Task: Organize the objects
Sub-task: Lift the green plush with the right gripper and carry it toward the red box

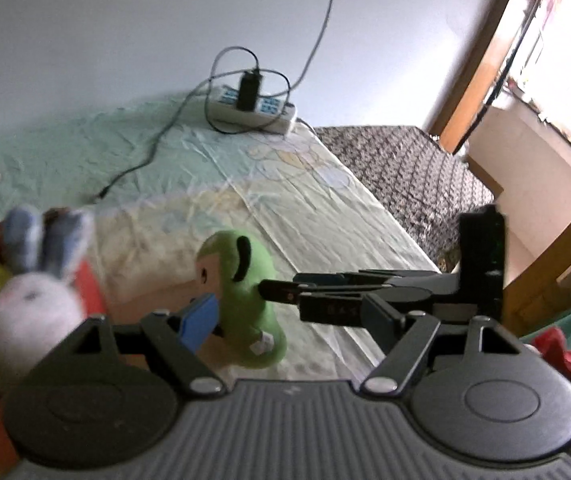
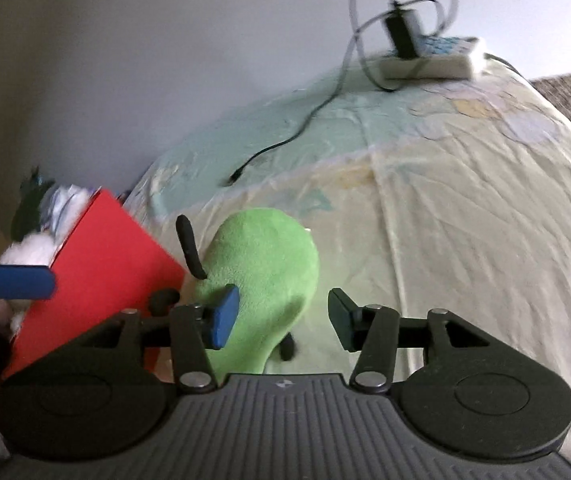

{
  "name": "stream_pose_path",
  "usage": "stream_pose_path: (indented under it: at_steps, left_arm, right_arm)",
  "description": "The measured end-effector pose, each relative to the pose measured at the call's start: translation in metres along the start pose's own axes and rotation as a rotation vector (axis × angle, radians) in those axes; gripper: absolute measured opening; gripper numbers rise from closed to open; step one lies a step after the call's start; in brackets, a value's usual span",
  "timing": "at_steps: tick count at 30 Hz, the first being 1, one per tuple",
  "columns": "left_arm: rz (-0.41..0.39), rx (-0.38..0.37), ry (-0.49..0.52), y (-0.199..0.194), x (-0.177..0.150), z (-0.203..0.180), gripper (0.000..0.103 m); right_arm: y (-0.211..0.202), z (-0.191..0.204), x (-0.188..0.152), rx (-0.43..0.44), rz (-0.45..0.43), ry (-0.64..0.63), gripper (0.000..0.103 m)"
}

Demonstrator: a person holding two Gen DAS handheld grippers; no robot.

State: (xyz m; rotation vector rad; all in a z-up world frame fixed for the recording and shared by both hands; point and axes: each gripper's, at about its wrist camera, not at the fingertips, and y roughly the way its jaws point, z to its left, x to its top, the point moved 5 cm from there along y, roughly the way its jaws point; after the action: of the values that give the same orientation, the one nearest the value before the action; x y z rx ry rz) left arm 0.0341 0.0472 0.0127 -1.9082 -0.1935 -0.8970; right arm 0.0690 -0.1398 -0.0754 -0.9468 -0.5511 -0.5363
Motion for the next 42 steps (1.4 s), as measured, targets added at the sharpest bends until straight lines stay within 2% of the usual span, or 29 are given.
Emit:
stream_pose_path:
  at_steps: [3, 6, 10, 11, 13, 16, 19, 23, 25, 26, 27, 31, 35, 39, 42]
  left_arm:
    - [0.027, 0.029, -0.037, 0.029, 0.007, 0.009, 0.080]
    - [0.054, 0.009, -0.072, 0.047, 0.009, 0.013, 0.080]
    - [0.109, 0.043, -0.049, 0.076, 0.003, 0.016, 0.080]
    - [0.116, 0.059, -0.052, 0.083, 0.000, 0.017, 0.084]
    - [0.101, 0.084, -0.043, 0.085, -0.001, 0.017, 0.085]
    - [0.083, 0.046, -0.038, 0.082, 0.003, 0.011, 0.085]
    - [0.077, 0.008, 0.009, 0.082, 0.006, -0.004, 0.085]
    - [0.093, -0.080, 0.060, 0.094, 0.001, -0.031, 0.085]
    - [0.117, -0.123, 0.081, 0.099, -0.003, -0.043, 0.082]
    - [0.136, -0.139, 0.097, 0.101, -0.006, -0.049, 0.077]
    - [0.143, -0.146, 0.111, 0.102, -0.008, -0.054, 0.077]
    - [0.119, -0.156, 0.127, 0.088, -0.007, -0.056, 0.077]
    - [0.084, -0.116, 0.053, 0.075, -0.001, -0.033, 0.082]
    - [0.057, -0.054, -0.065, 0.076, 0.006, -0.003, 0.086]
    - [0.101, 0.007, -0.124, 0.092, 0.005, 0.015, 0.085]
  right_arm:
    - [-0.001, -0.012, -0.001, -0.038, 0.005, 0.028, 0.050]
    - [0.001, -0.025, -0.005, -0.084, 0.026, 0.038, 0.043]
    - [-0.014, -0.046, -0.007, -0.051, -0.003, 0.131, 0.044]
    - [-0.018, -0.051, -0.006, -0.048, -0.015, 0.157, 0.044]
    - [-0.024, -0.060, -0.004, -0.033, -0.031, 0.212, 0.044]
    - [-0.032, -0.065, -0.003, -0.009, -0.045, 0.260, 0.044]
    - [-0.035, -0.064, 0.004, 0.020, -0.060, 0.266, 0.044]
    - [-0.032, -0.062, 0.016, 0.112, -0.066, 0.315, 0.045]
    - [-0.029, -0.062, 0.022, 0.159, -0.057, 0.336, 0.046]
    - [-0.028, -0.061, 0.025, 0.180, -0.044, 0.337, 0.047]
    - [-0.026, -0.061, 0.027, 0.196, -0.024, 0.332, 0.051]
    - [-0.018, -0.064, 0.026, 0.169, 0.015, 0.307, 0.053]
    - [-0.005, -0.071, 0.021, 0.177, 0.051, 0.356, 0.053]
    - [0.003, -0.068, 0.020, 0.180, 0.067, 0.340, 0.053]
    - [0.009, -0.068, 0.018, 0.214, 0.076, 0.367, 0.055]
